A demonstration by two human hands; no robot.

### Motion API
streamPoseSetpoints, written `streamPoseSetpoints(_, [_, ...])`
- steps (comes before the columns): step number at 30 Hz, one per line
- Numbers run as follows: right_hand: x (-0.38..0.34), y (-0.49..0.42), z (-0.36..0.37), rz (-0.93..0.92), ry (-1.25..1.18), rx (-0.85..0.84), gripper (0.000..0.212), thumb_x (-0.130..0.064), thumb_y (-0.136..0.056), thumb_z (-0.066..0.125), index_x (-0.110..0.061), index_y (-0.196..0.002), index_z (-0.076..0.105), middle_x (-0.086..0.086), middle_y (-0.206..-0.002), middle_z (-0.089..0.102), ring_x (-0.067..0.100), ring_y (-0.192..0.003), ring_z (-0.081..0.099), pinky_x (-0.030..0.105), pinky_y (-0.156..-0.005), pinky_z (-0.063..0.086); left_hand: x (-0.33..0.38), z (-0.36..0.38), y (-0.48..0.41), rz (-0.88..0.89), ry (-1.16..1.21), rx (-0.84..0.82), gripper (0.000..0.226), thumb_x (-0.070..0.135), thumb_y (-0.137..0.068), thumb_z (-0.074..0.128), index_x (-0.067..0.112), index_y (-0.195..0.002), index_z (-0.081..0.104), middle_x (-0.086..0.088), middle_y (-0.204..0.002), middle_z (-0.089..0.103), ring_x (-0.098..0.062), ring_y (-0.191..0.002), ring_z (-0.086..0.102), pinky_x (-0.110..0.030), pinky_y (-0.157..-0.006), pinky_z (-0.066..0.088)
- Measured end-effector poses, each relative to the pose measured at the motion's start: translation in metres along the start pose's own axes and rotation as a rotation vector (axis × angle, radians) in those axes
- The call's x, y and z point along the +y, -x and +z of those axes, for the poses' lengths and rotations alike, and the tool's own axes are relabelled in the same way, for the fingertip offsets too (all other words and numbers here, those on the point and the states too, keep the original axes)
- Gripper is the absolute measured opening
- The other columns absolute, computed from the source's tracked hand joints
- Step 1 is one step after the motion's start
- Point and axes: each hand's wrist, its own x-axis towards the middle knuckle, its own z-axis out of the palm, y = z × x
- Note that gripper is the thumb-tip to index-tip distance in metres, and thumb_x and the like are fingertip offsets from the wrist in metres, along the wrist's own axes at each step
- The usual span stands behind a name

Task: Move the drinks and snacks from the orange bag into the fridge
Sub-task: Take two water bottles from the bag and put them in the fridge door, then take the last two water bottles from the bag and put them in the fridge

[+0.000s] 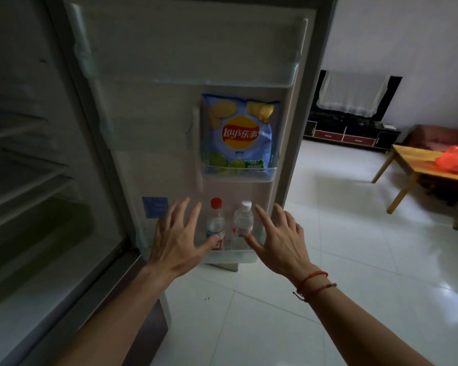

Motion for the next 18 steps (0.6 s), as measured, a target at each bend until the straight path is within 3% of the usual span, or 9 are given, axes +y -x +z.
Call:
streamPoseSetpoints(9, [0.014,0.009,-0.024,0.017,0.020,0.036,0.081,-0.077,-0.090,0.030,-0.041,-0.158,0.007,0.015,-0.167,0.012,0.038,-0.151,0.018,0.054,-0.118,0.025,0.021,-0.007,-0.005,0.021,0.015,0.018,0.092,0.080,-0.081,0.027,0.022,-0.153,0.026,-0.008,-0.160,0.021,-0.027,-0.147,0.017,-0.045,-0.113,0.028])
streamPoseSetpoints(14, [0.027,0.024,-0.038,0.077,0.053,0.068,0.091,-0.082,-0.077,0.009,-0.041,-0.158,0.009,0.016,-0.166,0.015,0.039,-0.150,0.021,0.053,-0.118,0.028,0.033,-0.007,-0.011,0.084,0.059,0.024,0.088,0.078,-0.082,0.030,0.024,-0.152,0.029,-0.007,-0.160,0.022,-0.028,-0.147,0.019,-0.047,-0.112,0.030])
streamPoseSetpoints(18, [0.033,0.038,-0.052,0.171,0.087,0.119,0.082,-0.078,-0.086,0.021,-0.039,-0.158,0.013,0.015,-0.165,0.020,0.038,-0.148,0.025,0.052,-0.116,0.030,0.046,-0.008,-0.018,0.175,0.108,0.020,0.089,0.080,-0.081,0.026,0.025,-0.151,0.031,-0.008,-0.159,0.025,-0.028,-0.146,0.021,-0.048,-0.113,0.031])
